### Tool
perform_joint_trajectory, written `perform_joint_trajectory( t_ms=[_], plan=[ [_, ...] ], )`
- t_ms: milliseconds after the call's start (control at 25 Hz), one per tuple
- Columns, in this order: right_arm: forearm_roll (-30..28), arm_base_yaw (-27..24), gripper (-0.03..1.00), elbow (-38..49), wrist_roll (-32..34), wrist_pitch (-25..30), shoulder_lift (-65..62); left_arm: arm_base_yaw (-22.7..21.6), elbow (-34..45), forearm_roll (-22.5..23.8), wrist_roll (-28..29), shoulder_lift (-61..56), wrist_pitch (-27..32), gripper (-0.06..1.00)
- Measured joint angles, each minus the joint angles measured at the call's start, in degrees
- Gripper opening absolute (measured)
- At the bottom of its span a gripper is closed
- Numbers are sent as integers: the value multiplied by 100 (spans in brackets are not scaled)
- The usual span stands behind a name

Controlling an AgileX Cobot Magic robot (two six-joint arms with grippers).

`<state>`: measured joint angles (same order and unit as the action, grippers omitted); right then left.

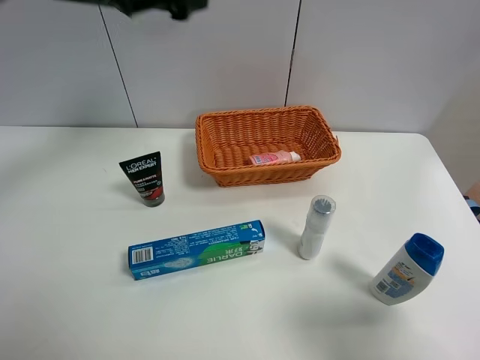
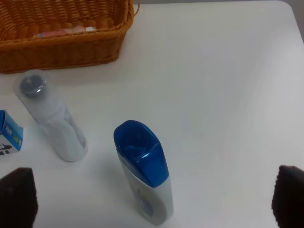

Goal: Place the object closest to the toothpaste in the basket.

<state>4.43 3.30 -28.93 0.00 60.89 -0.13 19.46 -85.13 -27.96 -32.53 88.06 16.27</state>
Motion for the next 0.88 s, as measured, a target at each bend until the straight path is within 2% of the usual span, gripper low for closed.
perform_joint_trajectory(
  t_ms=[120, 280, 360, 440, 680, 880],
  plan=[
    [0, 0, 99, 0, 0, 0, 0, -567, 0, 687, 428, -1117, 706, 99],
    [0, 0, 99, 0, 0, 0, 0, -1612, 0, 1436, 833, -2419, 1849, 99],
    [0, 0, 99, 0, 0, 0, 0, -2022, 103, 1655, 1038, -2992, 2309, 99],
    [0, 0, 99, 0, 0, 0, 0, -2313, 441, 1686, 1217, -3661, 2531, 99],
    [0, 0, 99, 0, 0, 0, 0, -2818, 2649, 1715, 1312, -5753, 3166, 99],
    [0, 0, 99, 0, 0, 0, 0, -2849, 4172, 1699, 1318, -7271, 4018, 99]
  ],
)
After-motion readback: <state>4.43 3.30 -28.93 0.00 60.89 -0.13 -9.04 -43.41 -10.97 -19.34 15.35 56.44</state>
